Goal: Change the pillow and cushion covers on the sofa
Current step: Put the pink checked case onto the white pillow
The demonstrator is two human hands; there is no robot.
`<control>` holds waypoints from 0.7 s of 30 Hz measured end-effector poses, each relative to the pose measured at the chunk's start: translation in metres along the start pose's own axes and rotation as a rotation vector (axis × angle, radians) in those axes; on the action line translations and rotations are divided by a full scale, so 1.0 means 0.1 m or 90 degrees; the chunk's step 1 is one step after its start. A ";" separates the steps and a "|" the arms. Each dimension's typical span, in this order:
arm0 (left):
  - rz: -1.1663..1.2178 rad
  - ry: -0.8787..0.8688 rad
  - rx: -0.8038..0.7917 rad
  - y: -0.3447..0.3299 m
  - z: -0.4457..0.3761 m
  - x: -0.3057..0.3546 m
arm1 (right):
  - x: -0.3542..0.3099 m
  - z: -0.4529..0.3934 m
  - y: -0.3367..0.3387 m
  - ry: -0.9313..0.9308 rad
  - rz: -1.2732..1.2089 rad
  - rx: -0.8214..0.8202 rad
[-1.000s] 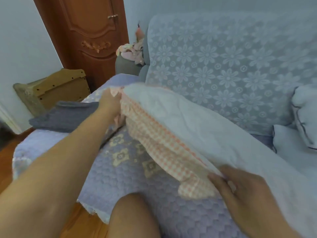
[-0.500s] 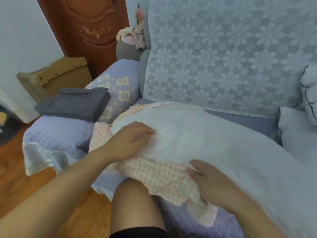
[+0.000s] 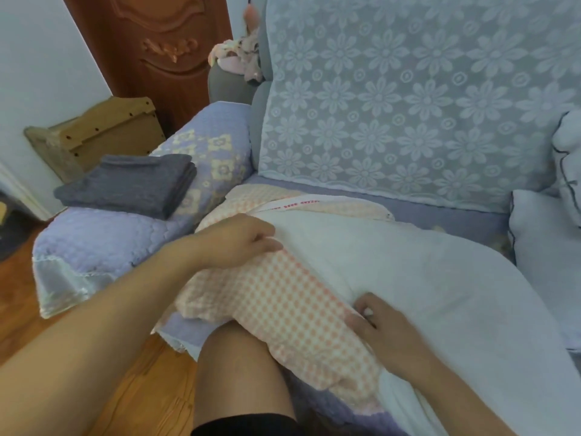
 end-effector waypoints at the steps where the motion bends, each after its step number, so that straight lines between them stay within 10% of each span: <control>1: -0.016 -0.036 0.116 0.04 -0.07 0.12 | -0.01 0.02 -0.03 -0.002 0.032 -0.004; 3: -0.079 -0.089 0.266 -0.12 -0.20 0.36 | -0.04 0.01 -0.04 -0.001 0.088 -0.015; 9: -0.082 0.106 0.140 -0.99 -0.36 -0.19 | -0.29 -0.01 0.18 -0.038 0.161 -0.122; 14: 0.014 0.090 0.174 -1.00 -0.09 -0.17 | -1.03 -0.98 0.97 0.179 0.142 0.175; 21: 0.023 0.096 0.208 -1.04 0.05 -0.13 | -0.89 -2.10 0.97 0.058 0.284 -0.129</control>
Point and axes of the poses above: each hand's wrist, its own z-axis away from the middle knuckle, its own y-axis out of the back of the hand, x = y × z, the point moved 5 cm from there along -z, towards the middle knuckle, and after that the axes turned 3 degrees about -x, right-handed, at the moved point
